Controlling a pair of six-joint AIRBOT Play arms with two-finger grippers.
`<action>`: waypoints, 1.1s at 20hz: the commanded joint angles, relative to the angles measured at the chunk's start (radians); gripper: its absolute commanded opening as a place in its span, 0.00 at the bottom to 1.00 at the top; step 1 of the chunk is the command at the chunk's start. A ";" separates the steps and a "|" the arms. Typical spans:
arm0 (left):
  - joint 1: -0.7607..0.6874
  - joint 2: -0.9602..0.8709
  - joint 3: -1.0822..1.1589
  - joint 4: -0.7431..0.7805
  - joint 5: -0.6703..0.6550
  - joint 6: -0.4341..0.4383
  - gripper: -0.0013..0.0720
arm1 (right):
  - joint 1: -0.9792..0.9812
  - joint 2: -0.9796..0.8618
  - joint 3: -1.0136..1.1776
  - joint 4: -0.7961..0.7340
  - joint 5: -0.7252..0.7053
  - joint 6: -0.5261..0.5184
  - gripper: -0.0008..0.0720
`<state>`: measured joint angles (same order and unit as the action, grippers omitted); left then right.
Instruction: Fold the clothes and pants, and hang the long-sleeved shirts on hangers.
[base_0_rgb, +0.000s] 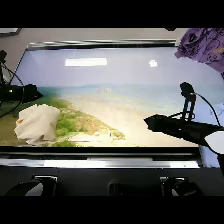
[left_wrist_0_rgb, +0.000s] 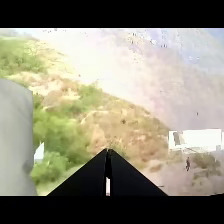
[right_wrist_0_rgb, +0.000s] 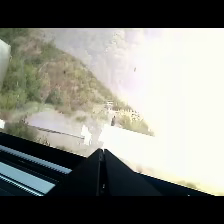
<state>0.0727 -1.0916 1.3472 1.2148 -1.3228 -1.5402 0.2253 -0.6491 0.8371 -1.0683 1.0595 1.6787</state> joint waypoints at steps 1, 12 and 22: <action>0.001 -0.001 0.001 0.000 0.000 0.000 0.05 | 0.000 0.001 0.001 0.001 0.001 0.000 0.07; 0.001 -0.001 0.001 0.000 0.000 0.000 0.05 | 0.000 0.001 0.001 0.001 0.001 0.000 0.07; 0.002 -0.002 0.001 0.003 0.005 -0.113 0.08 | 0.000 0.001 0.001 0.001 0.001 0.000 0.07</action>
<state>0.0727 -1.0927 1.3472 1.2144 -1.3094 -1.5562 0.2253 -0.6491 0.8371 -1.0676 1.0603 1.6787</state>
